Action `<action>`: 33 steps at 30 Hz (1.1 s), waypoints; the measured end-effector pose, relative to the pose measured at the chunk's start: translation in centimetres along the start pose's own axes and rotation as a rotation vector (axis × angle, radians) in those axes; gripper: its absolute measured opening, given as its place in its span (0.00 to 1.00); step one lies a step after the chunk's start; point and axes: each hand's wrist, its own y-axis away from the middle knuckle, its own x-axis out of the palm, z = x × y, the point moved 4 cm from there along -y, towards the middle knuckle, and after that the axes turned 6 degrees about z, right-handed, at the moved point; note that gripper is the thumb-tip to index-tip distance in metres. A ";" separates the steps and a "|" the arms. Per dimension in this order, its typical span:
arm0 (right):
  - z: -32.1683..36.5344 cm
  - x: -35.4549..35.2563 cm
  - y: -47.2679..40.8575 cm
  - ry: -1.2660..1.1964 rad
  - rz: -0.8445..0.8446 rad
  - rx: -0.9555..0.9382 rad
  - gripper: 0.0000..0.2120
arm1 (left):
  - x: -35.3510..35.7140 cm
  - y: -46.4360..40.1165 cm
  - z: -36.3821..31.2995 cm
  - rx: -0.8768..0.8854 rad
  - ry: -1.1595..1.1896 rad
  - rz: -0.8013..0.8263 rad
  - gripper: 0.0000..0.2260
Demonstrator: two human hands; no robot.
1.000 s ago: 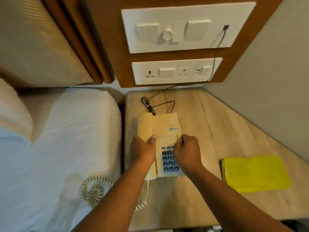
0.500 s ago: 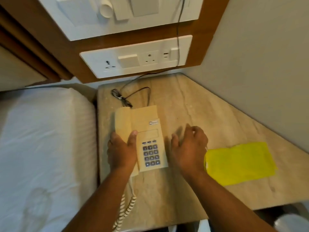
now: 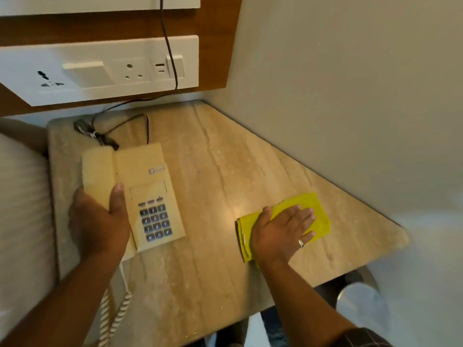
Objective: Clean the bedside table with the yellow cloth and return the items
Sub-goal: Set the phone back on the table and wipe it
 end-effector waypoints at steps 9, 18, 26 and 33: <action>0.7 -1.0 -0.8 0.100 0.068 -0.365 0.26 | 0.6 -1.6 -1.9 -0.015 0.003 0.032 0.31; 16.2 -1.7 7.3 -0.299 0.141 -0.922 0.23 | -0.2 -3.0 -2.3 -0.049 0.054 0.084 0.24; 25.7 3.0 8.5 0.250 0.132 -1.254 0.29 | 0.3 -4.2 -1.4 0.042 -0.019 0.029 0.25; 27.4 2.7 7.8 0.343 0.186 -1.268 0.29 | 0.4 -4.0 -1.1 0.024 0.076 0.045 0.25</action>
